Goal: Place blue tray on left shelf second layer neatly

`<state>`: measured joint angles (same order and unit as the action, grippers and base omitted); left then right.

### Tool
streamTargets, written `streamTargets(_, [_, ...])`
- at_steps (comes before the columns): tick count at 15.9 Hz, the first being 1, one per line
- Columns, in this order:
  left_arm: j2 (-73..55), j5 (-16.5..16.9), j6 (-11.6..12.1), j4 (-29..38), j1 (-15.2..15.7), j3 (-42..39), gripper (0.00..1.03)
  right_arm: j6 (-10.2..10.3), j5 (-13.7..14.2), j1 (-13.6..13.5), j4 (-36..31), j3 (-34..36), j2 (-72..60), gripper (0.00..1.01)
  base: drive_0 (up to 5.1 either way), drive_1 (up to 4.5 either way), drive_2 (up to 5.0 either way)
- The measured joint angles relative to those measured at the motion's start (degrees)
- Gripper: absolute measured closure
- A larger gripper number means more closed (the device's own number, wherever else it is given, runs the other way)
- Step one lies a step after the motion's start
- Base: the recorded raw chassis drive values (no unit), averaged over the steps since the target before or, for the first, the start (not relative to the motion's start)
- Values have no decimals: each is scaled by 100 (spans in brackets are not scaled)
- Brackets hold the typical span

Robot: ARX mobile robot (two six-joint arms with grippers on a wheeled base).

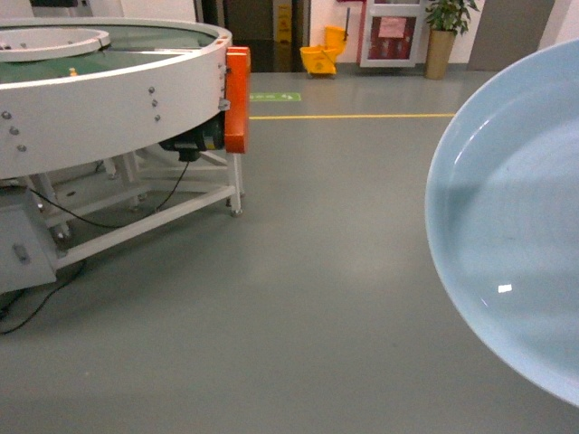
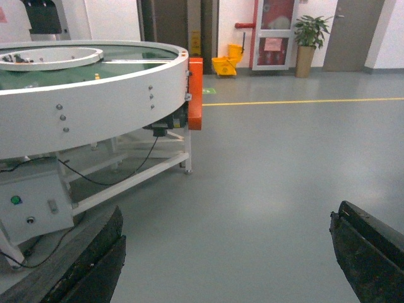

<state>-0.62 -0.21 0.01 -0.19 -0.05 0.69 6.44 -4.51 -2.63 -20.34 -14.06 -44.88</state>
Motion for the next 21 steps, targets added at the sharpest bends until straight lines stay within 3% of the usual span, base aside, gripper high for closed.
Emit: streamTargets(21, [0,13,2,2,2,0,5,-2,0,0,11,2,-2,99,179,-25,-632])
